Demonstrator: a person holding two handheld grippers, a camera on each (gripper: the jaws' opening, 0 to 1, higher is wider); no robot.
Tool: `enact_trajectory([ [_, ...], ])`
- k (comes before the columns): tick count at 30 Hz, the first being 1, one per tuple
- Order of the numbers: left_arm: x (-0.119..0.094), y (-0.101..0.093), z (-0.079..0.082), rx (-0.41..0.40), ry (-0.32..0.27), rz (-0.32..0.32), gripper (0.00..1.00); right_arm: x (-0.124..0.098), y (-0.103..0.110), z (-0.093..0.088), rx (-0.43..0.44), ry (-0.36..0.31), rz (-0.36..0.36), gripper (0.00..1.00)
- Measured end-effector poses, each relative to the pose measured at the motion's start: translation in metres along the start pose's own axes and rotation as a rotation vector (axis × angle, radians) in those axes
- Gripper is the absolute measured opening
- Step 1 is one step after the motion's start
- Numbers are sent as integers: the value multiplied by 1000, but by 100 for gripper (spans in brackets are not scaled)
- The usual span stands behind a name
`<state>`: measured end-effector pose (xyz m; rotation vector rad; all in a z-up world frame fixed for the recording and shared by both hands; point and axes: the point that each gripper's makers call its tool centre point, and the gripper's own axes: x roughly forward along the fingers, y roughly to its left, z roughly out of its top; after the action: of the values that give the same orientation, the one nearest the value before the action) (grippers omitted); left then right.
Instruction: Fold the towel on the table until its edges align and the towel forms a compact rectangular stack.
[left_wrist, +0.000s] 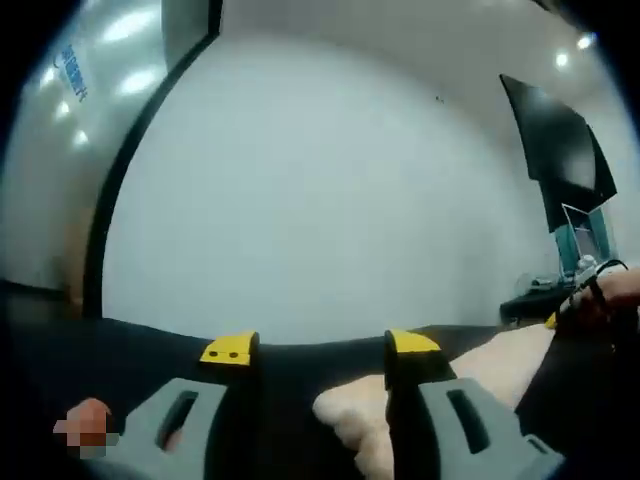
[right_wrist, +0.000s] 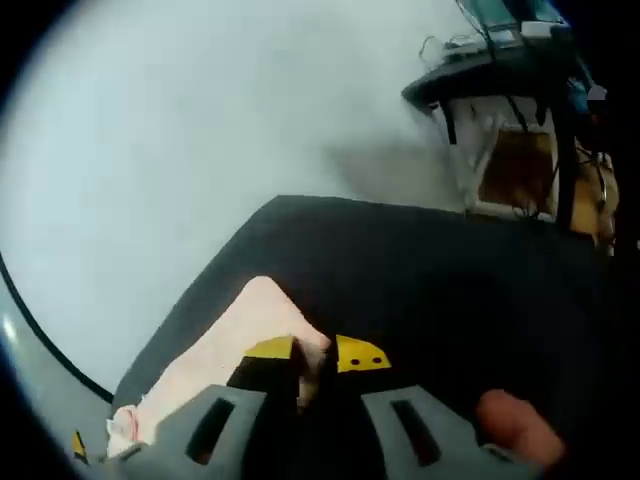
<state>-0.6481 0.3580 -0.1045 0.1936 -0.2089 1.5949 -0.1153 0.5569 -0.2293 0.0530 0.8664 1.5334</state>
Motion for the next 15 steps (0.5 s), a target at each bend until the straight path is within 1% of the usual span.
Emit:
enact_trajectory([
  [1,1,-2,-2,-3,12,-9,47,-3,6,5,20,-25,23,2],
  [2,1,-4,-3,-2,16,-14,47,-5,9,13,-2,-69,32,2],
  [3,2,-4,-5,-1,18,-19,46,-10,14,21,-42,-110,32,2],
  [4,2,-7,-5,1,22,-28,46,-15,25,31,-87,-164,51,2],
  [5,3,-7,-6,1,22,-35,46,-20,38,38,-141,-200,64,2],
  [6,3,-9,-6,5,23,-39,46,-26,55,44,-191,-241,91,2],
  [7,4,-11,-7,12,27,-41,45,-33,77,49,-214,-289,143,2],
  [8,5,-11,-9,16,36,-41,44,-42,105,46,-261,-307,198,2],
  [9,4,-12,-10,16,42,-42,41,-49,131,40,-365,-325,248,2],
  [10,4,-12,-11,16,46,-44,38,-51,153,36,-465,-353,289,2],
  [11,4,-13,-11,15,47,-45,37,-59,174,28,-552,-380,320,2],
  [12,4,-13,-11,17,48,-46,37,-62,194,18,-609,-394,359,2],
  [13,4,-14,-10,19,46,-45,37,-67,209,6,-670,-400,385,2],
  [14,4,-14,-10,20,45,-44,37,-71,222,-6,-760,-406,394,2],
  [15,4,-12,-11,16,48,-41,37,-72,230,-15,-815,-420,395,2],
])
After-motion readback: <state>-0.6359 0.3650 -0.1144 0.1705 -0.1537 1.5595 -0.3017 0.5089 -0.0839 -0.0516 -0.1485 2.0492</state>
